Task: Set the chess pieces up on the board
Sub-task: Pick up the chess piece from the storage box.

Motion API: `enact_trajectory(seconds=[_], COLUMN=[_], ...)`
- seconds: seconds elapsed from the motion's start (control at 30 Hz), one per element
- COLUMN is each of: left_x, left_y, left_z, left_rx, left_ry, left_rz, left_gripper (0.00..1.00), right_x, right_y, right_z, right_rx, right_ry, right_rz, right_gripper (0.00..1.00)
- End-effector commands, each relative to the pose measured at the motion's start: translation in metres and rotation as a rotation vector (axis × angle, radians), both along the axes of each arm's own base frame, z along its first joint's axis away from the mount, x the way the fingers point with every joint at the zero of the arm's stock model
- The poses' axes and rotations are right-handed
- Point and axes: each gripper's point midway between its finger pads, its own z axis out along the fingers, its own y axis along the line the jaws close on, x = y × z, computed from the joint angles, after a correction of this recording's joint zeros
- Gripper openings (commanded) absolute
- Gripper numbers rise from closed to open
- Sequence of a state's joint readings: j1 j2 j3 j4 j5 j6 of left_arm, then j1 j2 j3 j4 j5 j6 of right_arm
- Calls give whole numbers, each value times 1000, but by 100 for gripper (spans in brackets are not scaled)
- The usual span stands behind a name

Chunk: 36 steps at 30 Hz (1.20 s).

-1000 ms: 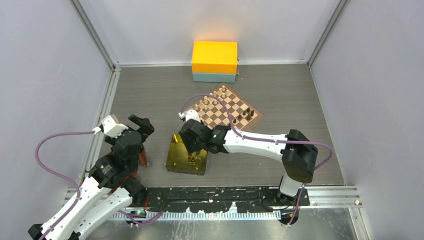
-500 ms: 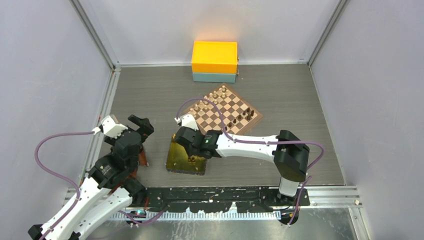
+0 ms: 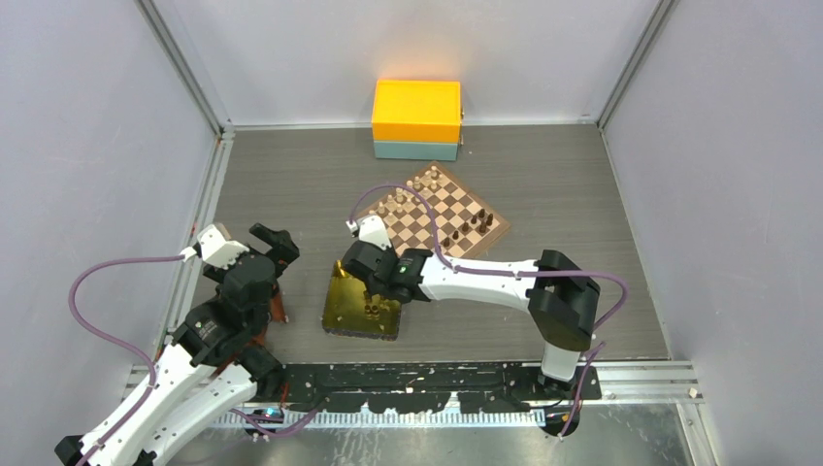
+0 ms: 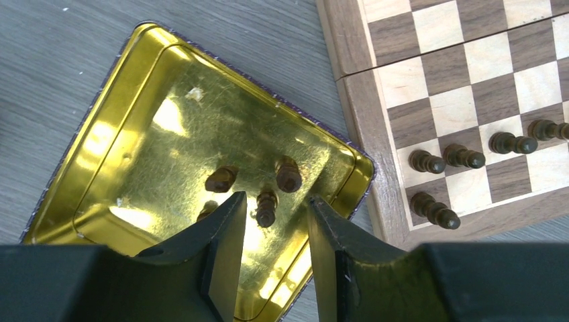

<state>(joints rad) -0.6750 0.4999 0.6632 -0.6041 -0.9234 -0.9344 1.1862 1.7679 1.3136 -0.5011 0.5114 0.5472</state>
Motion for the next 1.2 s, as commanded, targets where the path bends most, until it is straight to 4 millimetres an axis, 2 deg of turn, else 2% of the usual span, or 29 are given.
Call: enact_trajectory(seconds=[0.0, 0.77, 1.0, 1.17], left_x=[1, 3, 4, 4], left_y=[3, 0, 0, 0], left_z=[3, -3, -4, -5], left_rx=[5, 11, 12, 17], left_ry=[-18, -6, -5, -1], left_rz=[17, 15, 15, 17], left_gripper=[100, 100, 100, 100], right_x=[10, 10, 6, -2], right_y=[3, 2, 4, 3], right_z=[4, -11, -8, 5], right_rx=[56, 62, 71, 73], right_ry=[-8, 45, 60, 33], right_rz=[-48, -54, -39, -14], right_gripper=[44, 38, 35, 34])
